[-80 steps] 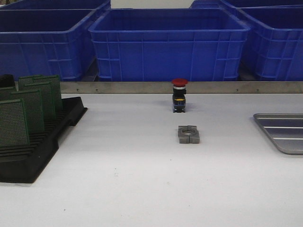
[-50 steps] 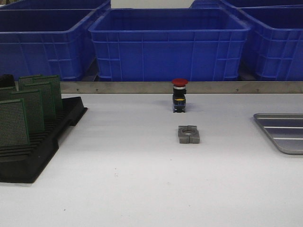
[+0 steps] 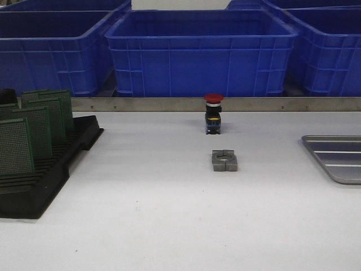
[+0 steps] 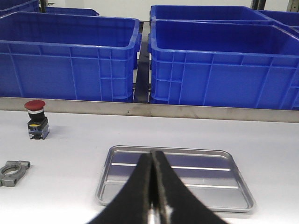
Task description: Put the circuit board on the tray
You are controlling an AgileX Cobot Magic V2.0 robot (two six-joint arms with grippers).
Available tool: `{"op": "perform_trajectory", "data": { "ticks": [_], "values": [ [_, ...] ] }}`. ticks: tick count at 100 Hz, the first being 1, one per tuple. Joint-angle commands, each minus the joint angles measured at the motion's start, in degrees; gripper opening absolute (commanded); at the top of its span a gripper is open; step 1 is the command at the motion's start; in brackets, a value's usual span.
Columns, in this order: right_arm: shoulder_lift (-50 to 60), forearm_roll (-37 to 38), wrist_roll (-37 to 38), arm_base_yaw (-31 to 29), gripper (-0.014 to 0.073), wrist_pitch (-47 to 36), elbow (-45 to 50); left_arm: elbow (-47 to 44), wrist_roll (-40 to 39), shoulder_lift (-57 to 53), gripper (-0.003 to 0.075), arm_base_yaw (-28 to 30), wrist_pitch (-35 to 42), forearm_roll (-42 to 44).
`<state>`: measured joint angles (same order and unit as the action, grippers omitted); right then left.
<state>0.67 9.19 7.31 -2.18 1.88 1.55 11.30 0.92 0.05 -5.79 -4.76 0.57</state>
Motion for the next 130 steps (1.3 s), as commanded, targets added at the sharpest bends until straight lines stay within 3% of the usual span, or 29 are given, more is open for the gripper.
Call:
{"op": "perform_trajectory", "data": {
  "ticks": [1,26,48,55,74,82,99,106,118,130],
  "values": [
    [1.44,0.36,-0.27,-0.27,-0.0060,-4.15,-0.73,7.17,-0.39,2.95,-0.0020,0.00,-3.71,-0.57],
    [1.44,0.36,-0.27,-0.27,-0.0060,-4.15,-0.73,21.81,-0.39,18.41,-0.0020,0.00,-20.27,-0.57],
    [1.44,0.36,-0.27,-0.27,-0.0060,-4.15,-0.73,32.63,-0.39,34.14,0.0001,0.00,-28.19,-0.57],
    [1.44,0.36,-0.27,-0.27,-0.0060,-4.15,-0.73,35.95,-0.39,39.06,0.0064,0.00,-30.48,-0.57],
    [1.44,0.36,-0.27,-0.27,-0.0060,-4.15,-0.73,43.68,1.83,51.18,0.0337,0.00,-35.16,-0.57],
    [1.44,0.36,-0.27,-0.27,-0.0060,-4.15,-0.73,47.58,4.96,57.29,0.0381,0.00,-40.42,-0.57],
    [1.44,0.36,-0.27,-0.27,-0.0060,-4.15,-0.73,53.66,18.43,67.90,0.0377,0.00,-43.32,-5.75],
    [1.44,0.36,-0.27,-0.27,-0.0060,-4.15,-0.73,56.00,29.89,71.84,0.0377,0.00,-47.77,-11.64],
    [1.44,0.36,-0.27,-0.27,-0.0060,-4.15,-0.73,60.65,52.90,78.58,0.0376,0.00,-62.02,-16.98],
    [1.44,0.36,-0.27,-0.27,-0.0060,-4.15,-0.73,63.57,59.42,83.11,0.0365,0.00,-61.53,-16.69]
  ]
}}
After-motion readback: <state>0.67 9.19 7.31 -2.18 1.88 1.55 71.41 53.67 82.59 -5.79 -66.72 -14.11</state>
